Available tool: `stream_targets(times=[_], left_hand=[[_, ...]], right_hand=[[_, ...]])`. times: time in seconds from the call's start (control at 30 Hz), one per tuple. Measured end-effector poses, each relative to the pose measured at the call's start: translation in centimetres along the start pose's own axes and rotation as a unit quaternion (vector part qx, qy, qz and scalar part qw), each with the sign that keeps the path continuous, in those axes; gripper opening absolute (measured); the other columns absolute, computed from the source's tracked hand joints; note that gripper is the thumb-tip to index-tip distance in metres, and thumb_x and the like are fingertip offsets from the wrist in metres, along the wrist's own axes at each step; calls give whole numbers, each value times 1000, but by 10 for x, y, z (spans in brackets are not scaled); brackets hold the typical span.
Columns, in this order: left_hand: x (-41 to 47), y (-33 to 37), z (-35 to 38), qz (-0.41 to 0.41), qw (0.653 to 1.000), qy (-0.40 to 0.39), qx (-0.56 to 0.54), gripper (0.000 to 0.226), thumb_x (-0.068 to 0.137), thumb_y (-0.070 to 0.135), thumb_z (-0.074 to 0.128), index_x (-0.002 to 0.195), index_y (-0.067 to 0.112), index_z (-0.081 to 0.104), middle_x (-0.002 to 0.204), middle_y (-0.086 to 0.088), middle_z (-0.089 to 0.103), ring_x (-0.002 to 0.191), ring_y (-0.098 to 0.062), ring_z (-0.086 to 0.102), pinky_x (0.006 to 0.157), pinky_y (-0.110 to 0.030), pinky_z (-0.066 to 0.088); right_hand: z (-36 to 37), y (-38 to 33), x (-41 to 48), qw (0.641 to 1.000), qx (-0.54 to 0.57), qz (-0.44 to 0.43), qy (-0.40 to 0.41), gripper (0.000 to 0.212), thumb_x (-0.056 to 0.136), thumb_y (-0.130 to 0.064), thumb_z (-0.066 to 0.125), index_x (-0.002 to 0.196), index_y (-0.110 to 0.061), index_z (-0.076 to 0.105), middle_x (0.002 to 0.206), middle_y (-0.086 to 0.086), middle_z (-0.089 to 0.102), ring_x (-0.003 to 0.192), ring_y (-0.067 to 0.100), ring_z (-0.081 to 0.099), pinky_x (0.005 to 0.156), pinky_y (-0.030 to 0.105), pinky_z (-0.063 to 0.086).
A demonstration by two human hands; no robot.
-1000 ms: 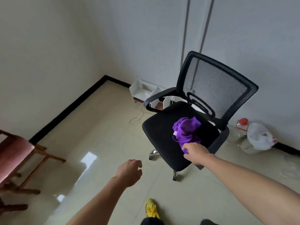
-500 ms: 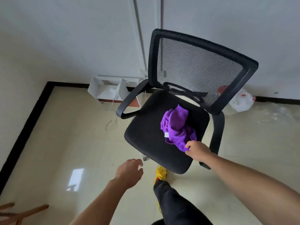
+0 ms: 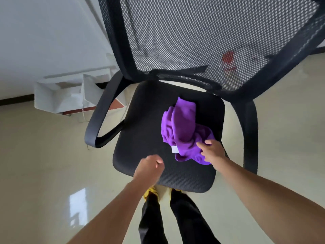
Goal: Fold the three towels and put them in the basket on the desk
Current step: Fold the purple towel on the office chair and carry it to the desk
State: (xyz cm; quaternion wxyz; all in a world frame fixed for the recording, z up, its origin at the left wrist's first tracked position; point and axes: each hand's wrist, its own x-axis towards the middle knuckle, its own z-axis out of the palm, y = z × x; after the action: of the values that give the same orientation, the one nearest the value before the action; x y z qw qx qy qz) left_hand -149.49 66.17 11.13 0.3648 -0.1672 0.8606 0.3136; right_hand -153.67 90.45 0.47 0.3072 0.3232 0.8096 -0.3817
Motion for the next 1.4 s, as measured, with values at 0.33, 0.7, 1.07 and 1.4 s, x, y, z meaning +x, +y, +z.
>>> stream_targets(times=[0.33, 0.7, 1.07, 1.4], left_hand=[[145, 42, 34, -2, 989, 19, -144, 29, 79, 41, 71, 85, 14, 62, 79, 0, 62, 74, -21, 61, 68, -28, 51], [131, -36, 20, -142, 925, 113, -334, 7, 62, 5, 56, 66, 11, 54, 62, -8, 52, 60, -23, 52, 56, -41, 53], [161, -40, -27, 3, 974, 222, -32, 63, 75, 20, 64, 134, 28, 44, 132, -8, 46, 120, -28, 45, 95, -42, 44], [128, -80, 5, -4, 994, 81, 67, 36, 72, 1, 55, 106, 15, 56, 102, -17, 65, 99, -40, 58, 80, -40, 47]], right_hand=[[86, 61, -44, 992, -111, -26, -59, 35, 75, -19, 65, 55, -20, 36, 48, -2, 47, 60, 27, 60, 58, 34, 41], [58, 58, -41, 999, 17, 3, 33, 27, 67, -30, 50, 57, -6, 48, 56, 15, 52, 57, 28, 56, 58, 40, 44], [74, 14, -30, 996, 75, -4, 45, 32, 94, 1, 41, 64, -2, 49, 61, 7, 41, 60, 17, 35, 43, 18, 26], [73, 77, -67, 991, -99, 51, -69, 25, 77, -23, 72, 62, -12, 55, 56, -2, 53, 55, 16, 48, 56, 31, 38]])
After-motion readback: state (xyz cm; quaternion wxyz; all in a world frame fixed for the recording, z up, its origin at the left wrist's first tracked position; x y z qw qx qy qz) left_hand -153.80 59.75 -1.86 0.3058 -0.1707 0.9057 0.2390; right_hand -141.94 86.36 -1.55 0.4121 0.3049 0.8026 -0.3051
